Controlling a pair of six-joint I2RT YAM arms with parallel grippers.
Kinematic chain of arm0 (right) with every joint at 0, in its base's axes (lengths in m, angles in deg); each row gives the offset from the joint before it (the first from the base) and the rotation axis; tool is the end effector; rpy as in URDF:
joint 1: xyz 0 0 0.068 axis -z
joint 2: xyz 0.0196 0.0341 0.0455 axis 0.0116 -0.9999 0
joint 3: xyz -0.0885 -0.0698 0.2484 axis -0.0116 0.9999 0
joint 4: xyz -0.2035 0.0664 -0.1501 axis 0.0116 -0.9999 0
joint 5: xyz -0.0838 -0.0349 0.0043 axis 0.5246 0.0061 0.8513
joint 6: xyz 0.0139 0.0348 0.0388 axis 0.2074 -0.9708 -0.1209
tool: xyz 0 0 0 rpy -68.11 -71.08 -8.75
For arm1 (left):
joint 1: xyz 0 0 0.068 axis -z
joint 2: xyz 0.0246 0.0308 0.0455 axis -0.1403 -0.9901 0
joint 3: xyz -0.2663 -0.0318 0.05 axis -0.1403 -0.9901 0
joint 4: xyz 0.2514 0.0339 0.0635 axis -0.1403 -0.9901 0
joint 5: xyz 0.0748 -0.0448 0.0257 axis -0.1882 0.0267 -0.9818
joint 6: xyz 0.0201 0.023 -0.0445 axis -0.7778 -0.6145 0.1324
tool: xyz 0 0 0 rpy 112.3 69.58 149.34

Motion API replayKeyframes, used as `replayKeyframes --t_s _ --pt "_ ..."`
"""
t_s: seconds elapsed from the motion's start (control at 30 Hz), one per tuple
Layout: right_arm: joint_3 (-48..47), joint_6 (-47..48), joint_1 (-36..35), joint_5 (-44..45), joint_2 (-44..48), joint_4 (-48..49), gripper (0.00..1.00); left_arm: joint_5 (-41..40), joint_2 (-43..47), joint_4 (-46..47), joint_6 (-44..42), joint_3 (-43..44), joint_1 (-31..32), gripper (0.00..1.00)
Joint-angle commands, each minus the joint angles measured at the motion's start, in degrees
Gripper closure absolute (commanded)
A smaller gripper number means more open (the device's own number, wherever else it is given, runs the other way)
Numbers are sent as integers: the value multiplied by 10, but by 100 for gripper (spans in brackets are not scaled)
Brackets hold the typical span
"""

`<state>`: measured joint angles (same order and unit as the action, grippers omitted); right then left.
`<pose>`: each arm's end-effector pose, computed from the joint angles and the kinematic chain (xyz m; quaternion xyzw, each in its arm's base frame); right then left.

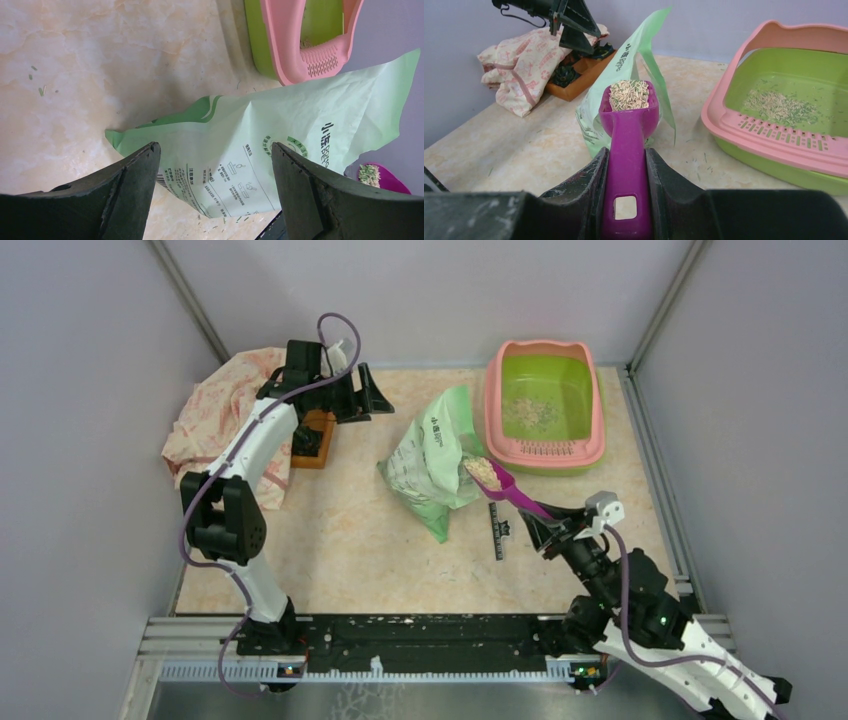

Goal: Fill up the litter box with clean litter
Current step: Pour the cat litter into the litter box.

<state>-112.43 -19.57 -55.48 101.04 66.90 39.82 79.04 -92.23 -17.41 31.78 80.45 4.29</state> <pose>0.0492 0.0469 0.2904 -0.1279 0.6513 0.2618 0.7007 0.3977 -0.1070 0.3159 0.0569 0.8755 -0.3631 0.3136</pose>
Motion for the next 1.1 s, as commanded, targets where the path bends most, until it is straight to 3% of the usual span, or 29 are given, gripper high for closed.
replayKeyframes --t_s 0.0,0.23,0.47,0.93,1.07 --pt "-45 -2 -4 13 12 12 100 8 -7 -1 -10 24 -3 13" --pt "-67 20 -4 44 25 5 100 8 -8 0 -6 29 -3 13" --pt "-60 45 -3 104 6 62 100 13 -9 0 -6 31 -2 13" --pt "-90 163 1 301 -196 246 100 34 -9 12 -9 25 -3 13" --pt "-143 121 71 252 -271 211 100 43 -7 17 -7 22 -3 13"
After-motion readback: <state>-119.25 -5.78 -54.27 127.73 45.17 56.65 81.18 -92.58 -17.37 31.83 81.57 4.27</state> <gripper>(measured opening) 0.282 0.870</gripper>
